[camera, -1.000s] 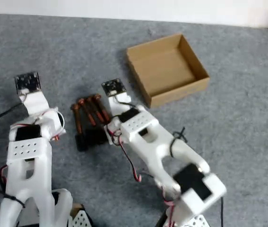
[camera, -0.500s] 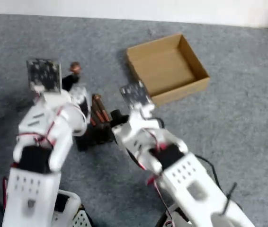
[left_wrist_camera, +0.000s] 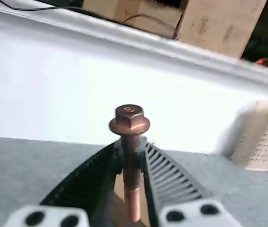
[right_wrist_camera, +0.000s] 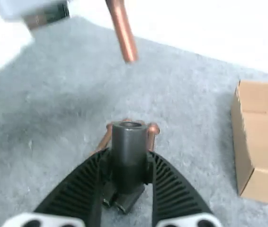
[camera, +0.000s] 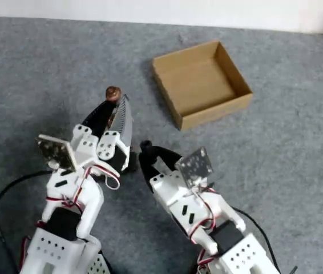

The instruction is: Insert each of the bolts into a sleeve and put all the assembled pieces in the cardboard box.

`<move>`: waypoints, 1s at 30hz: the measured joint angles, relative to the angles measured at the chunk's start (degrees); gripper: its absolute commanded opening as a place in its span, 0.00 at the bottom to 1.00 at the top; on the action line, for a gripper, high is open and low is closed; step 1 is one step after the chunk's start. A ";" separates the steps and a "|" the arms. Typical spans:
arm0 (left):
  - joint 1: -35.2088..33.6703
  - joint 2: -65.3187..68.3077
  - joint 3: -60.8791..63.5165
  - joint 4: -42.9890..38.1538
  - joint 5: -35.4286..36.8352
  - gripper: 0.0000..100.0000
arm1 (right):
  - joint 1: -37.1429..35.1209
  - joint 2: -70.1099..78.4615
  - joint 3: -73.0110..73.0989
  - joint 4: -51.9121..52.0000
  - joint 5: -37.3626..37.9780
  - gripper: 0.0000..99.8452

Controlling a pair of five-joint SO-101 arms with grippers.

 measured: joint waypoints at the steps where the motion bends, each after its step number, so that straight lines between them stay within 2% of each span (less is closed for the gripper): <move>1: 0.26 -0.26 0.62 -0.18 1.23 0.00 | 0.00 -1.67 0.62 0.00 0.00 0.00; 7: -0.18 -1.05 1.41 1.67 7.82 0.00 | 0.00 -8.97 3.87 0.00 0.00 0.00; 11: 3.25 -1.14 0.97 7.03 11.43 0.00 | 0.00 -13.10 5.63 0.00 0.00 0.00; 14: 6.07 -1.14 -0.18 9.76 11.69 0.00 | 0.00 -15.82 6.77 0.00 0.18 0.00; 20: 5.98 -1.14 -0.97 10.37 11.87 0.00 | 0.00 -16.62 7.12 0.00 0.35 0.00; 24: 6.24 -1.14 -5.98 10.73 11.96 0.00 | -1.05 -16.62 7.12 0.00 0.35 0.00; 30: 6.07 -1.23 -11.78 19.60 11.96 0.00 | -1.49 -16.62 7.12 0.00 0.35 0.00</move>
